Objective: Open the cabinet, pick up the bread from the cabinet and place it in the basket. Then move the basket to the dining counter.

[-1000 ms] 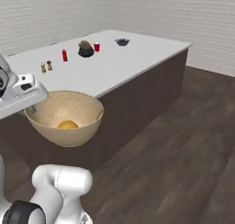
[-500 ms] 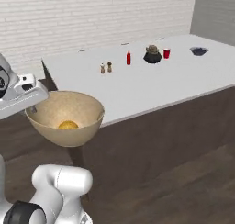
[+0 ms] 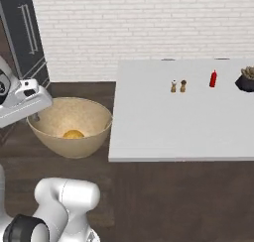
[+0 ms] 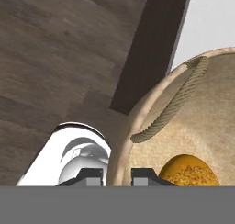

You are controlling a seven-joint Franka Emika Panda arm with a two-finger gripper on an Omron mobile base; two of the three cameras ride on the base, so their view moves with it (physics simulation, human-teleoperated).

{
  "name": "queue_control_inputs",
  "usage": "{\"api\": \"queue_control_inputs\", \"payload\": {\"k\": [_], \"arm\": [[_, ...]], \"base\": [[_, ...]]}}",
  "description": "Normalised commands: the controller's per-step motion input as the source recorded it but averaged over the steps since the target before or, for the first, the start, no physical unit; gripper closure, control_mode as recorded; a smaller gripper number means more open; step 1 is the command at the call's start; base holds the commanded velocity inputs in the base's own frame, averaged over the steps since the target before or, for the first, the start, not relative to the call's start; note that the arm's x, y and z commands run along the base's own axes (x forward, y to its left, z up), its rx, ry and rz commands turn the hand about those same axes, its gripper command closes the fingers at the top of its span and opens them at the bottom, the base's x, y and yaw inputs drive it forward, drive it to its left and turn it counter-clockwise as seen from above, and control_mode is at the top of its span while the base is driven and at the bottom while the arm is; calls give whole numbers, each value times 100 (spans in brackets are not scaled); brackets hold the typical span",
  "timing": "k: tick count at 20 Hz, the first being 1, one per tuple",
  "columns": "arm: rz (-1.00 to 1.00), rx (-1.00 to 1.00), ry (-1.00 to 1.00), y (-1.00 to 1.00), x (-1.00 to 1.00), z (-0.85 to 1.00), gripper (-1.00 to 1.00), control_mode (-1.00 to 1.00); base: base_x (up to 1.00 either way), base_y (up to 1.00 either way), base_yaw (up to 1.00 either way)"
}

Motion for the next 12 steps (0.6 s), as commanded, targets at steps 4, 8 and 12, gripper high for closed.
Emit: {"api": "queue_control_inputs", "payload": {"k": [4,8,12], "arm": [[0,0,0,0,0,0,100,100],[0,0,0,0,0,0,100,100],[0,0,0,0,0,0,100,100]], "base": [[-8,-71,43],[6,-93,29],[1,-89,13]]}}
